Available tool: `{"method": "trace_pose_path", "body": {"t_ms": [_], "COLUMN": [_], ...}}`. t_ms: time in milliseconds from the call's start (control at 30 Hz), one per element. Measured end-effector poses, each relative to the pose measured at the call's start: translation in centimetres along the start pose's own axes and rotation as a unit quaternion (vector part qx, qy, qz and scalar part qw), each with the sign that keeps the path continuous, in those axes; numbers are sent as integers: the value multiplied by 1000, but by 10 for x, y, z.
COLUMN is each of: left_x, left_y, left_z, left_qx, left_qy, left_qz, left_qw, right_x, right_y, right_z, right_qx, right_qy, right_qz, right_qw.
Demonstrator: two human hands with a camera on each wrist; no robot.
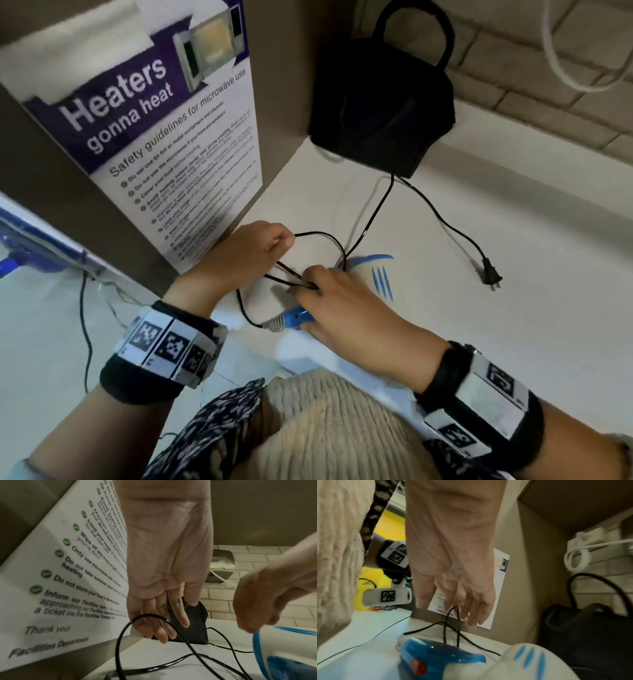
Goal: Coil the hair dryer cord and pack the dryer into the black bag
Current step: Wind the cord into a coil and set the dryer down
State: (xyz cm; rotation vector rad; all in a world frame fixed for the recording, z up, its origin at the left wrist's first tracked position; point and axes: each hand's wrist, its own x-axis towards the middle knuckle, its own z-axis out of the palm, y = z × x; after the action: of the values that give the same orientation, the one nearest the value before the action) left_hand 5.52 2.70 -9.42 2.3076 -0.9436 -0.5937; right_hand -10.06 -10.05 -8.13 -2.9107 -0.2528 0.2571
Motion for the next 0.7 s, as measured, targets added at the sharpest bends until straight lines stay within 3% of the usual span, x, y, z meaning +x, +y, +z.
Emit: {"method": "trace_pose_path", "body": {"t_ms": [167, 333, 500, 600, 700], "left_x": [-2, -2, -6, -12, -18], "left_y": [0, 15, 39, 55, 70], "left_z": [1, -6, -22, -31, -37], "left_qx": [-12, -36, -91, -114, -120], "left_qy": [10, 99, 176, 248, 342], "left_qz": [-1, 29, 22, 24, 31], "left_qw": [1000, 994, 980, 962, 932], "right_x": [19, 23, 25, 25, 15], "right_y": [-6, -9, -5, 3, 16], "right_z": [16, 23, 15, -18, -53], "right_qx": [-67, -96, -82, -65, 20], "right_qy": [-98, -110, -60, 3, 47], "right_qz": [-27, -26, -26, 12, 66], "right_qw": [993, 989, 995, 998, 996]}}
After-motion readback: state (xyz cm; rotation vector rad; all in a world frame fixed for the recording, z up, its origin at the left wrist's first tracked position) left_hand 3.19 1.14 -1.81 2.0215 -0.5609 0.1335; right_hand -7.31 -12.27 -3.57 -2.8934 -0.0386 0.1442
